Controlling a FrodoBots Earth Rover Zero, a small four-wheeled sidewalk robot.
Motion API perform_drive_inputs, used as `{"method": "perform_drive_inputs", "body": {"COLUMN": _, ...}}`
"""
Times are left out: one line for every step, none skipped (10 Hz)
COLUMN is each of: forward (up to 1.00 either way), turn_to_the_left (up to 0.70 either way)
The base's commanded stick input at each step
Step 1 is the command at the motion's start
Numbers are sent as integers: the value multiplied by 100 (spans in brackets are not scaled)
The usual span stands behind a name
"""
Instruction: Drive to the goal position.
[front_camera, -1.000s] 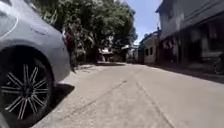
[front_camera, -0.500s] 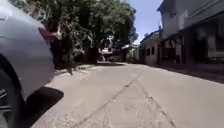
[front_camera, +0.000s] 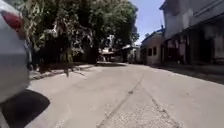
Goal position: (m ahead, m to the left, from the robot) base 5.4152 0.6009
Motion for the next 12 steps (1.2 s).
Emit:
{"method": "perform_drive_inputs", "body": {"forward": 100, "turn_to_the_left": 0}}
{"method": "perform_drive_inputs", "body": {"forward": 100, "turn_to_the_left": 6}}
{"method": "perform_drive_inputs", "body": {"forward": 100, "turn_to_the_left": 16}}
{"method": "perform_drive_inputs", "body": {"forward": 100, "turn_to_the_left": 19}}
{"method": "perform_drive_inputs", "body": {"forward": 100, "turn_to_the_left": 9}}
{"method": "perform_drive_inputs", "body": {"forward": 100, "turn_to_the_left": 7}}
{"method": "perform_drive_inputs", "body": {"forward": 100, "turn_to_the_left": 12}}
{"method": "perform_drive_inputs", "body": {"forward": 100, "turn_to_the_left": 18}}
{"method": "perform_drive_inputs", "body": {"forward": 100, "turn_to_the_left": 19}}
{"method": "perform_drive_inputs", "body": {"forward": 100, "turn_to_the_left": 2}}
{"method": "perform_drive_inputs", "body": {"forward": 100, "turn_to_the_left": 3}}
{"method": "perform_drive_inputs", "body": {"forward": 100, "turn_to_the_left": 19}}
